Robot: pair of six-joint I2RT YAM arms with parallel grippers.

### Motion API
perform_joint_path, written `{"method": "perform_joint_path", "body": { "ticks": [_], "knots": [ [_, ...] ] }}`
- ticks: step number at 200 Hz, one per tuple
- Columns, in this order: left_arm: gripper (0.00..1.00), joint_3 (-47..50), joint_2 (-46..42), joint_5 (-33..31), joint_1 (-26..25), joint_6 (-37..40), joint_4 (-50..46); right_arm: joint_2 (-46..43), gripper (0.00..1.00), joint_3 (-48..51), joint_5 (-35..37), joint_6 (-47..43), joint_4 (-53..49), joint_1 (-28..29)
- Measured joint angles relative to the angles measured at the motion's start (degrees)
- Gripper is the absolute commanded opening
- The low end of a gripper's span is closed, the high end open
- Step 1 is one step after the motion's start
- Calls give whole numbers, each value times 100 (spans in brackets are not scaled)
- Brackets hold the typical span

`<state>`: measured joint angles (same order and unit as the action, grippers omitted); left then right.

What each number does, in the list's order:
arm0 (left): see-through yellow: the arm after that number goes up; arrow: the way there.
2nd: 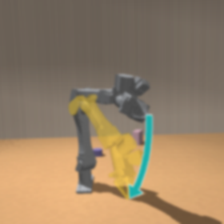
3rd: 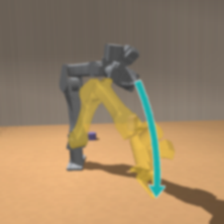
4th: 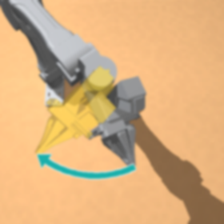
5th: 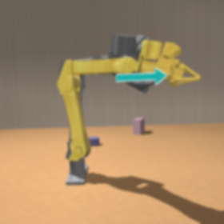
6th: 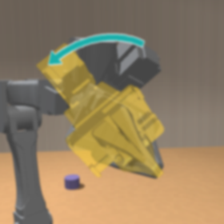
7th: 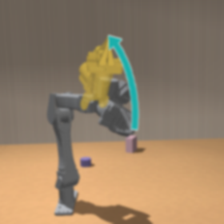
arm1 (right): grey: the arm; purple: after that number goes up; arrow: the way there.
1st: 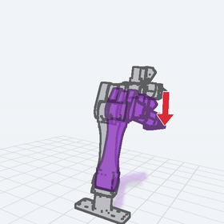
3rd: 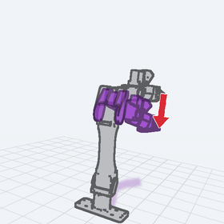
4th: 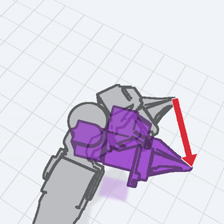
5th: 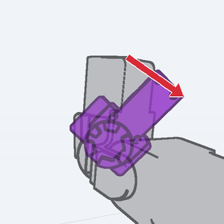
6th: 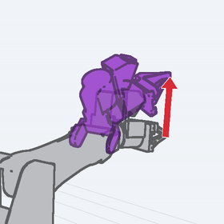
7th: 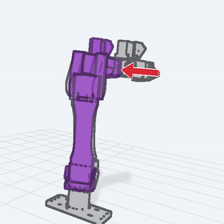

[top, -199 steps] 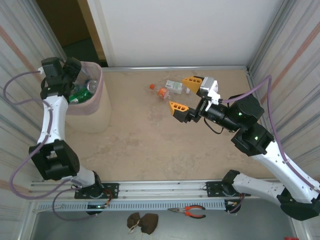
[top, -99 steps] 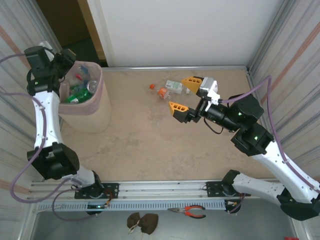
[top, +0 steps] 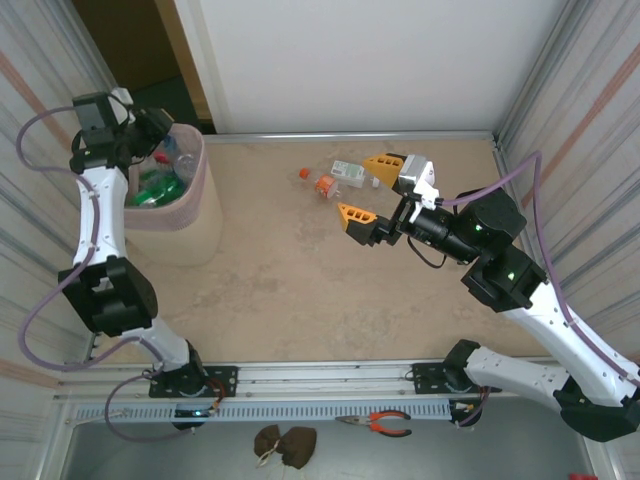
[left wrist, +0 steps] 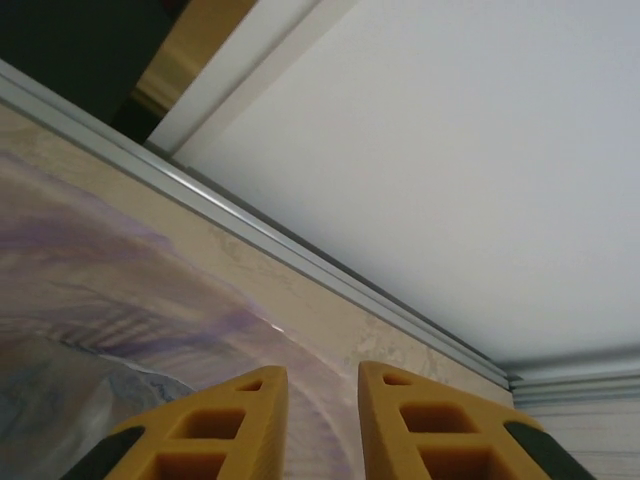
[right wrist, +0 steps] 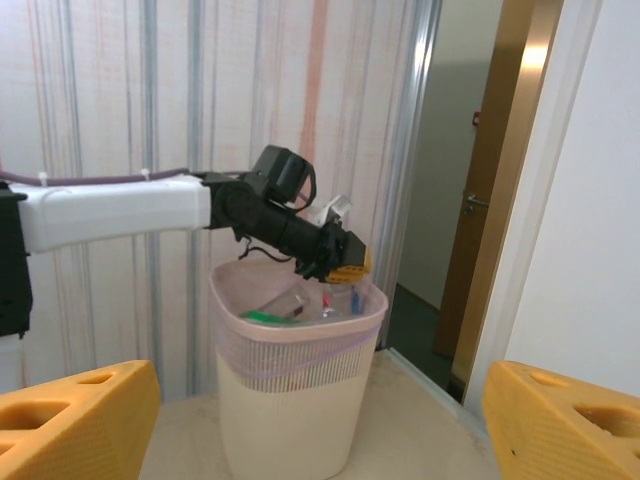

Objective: Put the plastic bottles in the bin

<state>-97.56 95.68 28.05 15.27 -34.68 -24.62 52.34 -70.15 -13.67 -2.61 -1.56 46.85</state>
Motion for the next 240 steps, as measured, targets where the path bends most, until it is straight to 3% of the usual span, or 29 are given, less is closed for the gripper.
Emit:
{"method": "perform_joint_path", "body": {
  "ticks": [102, 157, 204, 240],
  "knots": [
    [25, 483, 63, -164, 457, 164, 372, 44, 83, 15, -2, 0, 0, -11],
    [28, 782, -184, 225, 682, 127, 393, 52, 83, 15, -2, 11, -2, -11],
    [41, 846, -496, 605, 686, -4, 282, 127, 82, 4, 66, 146, -52, -138],
    [44, 957, -933, 826, 686, -24, 212, 463, 80, -24, 129, 581, -286, -649]
  ]
}}
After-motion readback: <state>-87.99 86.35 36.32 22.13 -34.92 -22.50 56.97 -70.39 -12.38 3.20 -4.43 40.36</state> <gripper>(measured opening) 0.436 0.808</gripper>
